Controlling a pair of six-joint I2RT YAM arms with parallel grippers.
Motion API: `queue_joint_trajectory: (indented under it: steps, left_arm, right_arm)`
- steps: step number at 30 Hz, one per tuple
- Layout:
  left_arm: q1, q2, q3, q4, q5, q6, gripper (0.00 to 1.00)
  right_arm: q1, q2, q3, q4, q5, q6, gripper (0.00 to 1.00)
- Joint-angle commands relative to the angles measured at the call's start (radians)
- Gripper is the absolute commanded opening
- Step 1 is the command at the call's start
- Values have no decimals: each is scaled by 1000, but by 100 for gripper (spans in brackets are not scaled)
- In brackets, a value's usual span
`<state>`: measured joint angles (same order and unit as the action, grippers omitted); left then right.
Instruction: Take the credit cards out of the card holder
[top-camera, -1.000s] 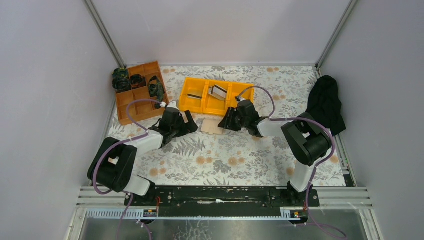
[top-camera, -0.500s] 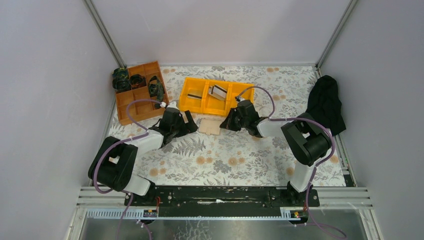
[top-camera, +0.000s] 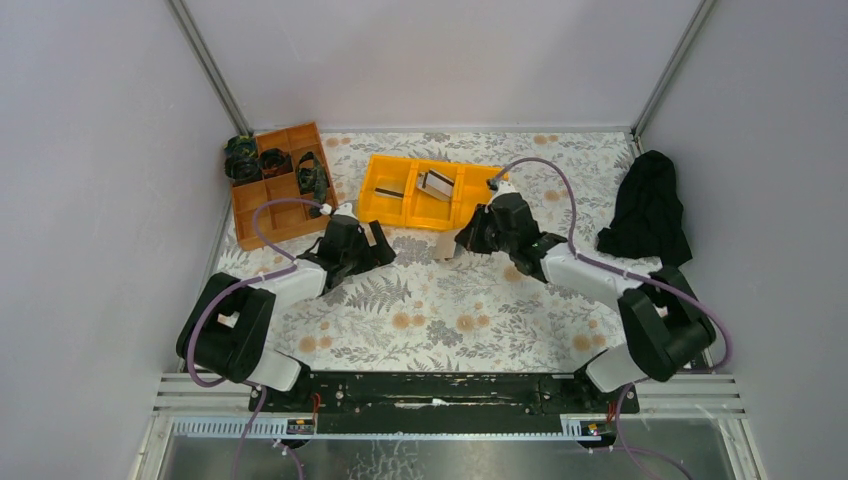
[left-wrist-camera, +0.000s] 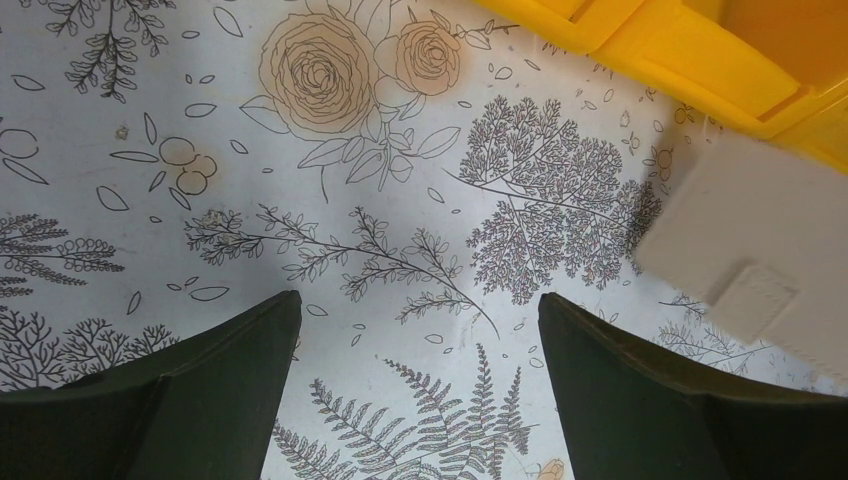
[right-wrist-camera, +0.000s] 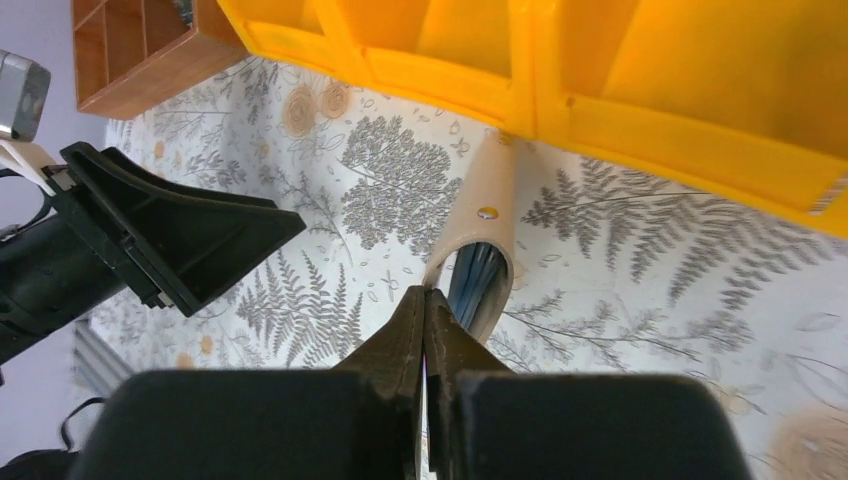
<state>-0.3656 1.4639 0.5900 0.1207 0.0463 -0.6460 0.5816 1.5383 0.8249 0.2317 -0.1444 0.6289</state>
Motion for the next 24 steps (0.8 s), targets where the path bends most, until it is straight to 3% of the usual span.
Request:
queue_joint_trajectory:
  steps: [1, 7, 11, 16, 24]
  left_arm:
    - [0, -1, 13, 11, 28, -12, 96]
    - [0, -4, 13, 14, 39, -16, 96]
    - [-1, 0, 14, 17, 49, -18, 96]
    - [-1, 3, 15, 17, 49, -18, 96]
    - [-2, 34, 25, 23, 67, -18, 96]
  right_arm:
    - [7, -131, 26, -141, 170, -110, 0]
    - [8, -270, 84, -343, 423, -226, 0]
    - [9, -316, 113, -426, 510, -273, 0]
    - [46, -295, 132, -481, 629, -334, 0]
    - [232, -145, 213, -552, 862, -399, 0]
